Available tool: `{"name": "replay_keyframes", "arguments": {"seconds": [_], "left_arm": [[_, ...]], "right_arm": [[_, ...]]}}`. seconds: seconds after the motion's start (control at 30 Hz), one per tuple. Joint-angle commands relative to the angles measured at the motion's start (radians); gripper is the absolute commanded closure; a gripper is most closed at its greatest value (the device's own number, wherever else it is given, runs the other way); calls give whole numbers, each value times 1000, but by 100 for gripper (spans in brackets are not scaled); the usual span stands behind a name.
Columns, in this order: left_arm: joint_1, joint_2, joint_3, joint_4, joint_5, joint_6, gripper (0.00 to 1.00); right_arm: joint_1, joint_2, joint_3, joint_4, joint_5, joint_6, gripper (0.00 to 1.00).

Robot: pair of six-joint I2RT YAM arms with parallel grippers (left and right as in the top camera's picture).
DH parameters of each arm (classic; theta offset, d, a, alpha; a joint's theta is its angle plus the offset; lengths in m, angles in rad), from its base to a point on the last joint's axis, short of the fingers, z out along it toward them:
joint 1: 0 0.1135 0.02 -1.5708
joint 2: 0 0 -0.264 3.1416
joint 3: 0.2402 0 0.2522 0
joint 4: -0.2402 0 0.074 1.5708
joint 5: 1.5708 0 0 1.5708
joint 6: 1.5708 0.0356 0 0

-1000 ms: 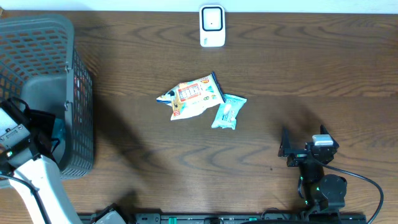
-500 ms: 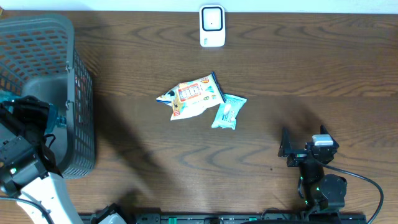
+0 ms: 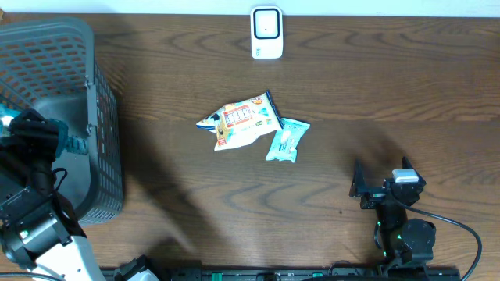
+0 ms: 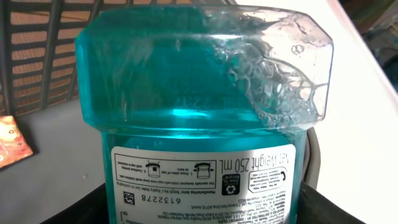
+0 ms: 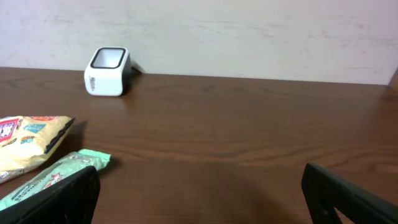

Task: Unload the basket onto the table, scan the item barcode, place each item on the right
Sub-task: 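Carry the mouthwash bottle out of the basket toward the scanner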

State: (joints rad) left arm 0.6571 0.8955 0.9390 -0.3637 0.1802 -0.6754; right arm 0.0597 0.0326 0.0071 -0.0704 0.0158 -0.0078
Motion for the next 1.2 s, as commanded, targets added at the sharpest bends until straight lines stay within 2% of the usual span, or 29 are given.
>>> {"name": "replay_keyframes", "arguments": {"seconds": [0.0, 0.27, 0.47, 0.67, 0.8, 0.97, 1.17], "left_arm": [[-3, -24, 9, 21, -45, 18, 51], [-3, -33, 12, 43, -175, 55, 51], [-16, -37, 47, 106, -174, 53, 51], [-86, -37, 148, 124, -130, 53, 51], [-165, -34, 159, 164, -17, 50, 51], [-316, 8, 159, 161, 42, 57, 51], [-554, 112, 159, 126, 48, 161, 51]], "right_arm": [[4, 0, -1, -3, 8, 3, 1], [4, 0, -1, -3, 8, 3, 1], [4, 0, -1, -3, 8, 3, 1], [4, 0, -1, -3, 8, 3, 1], [4, 0, -1, -3, 8, 3, 1], [4, 0, -1, -3, 8, 3, 1], [4, 0, -1, -3, 8, 3, 1]]}}
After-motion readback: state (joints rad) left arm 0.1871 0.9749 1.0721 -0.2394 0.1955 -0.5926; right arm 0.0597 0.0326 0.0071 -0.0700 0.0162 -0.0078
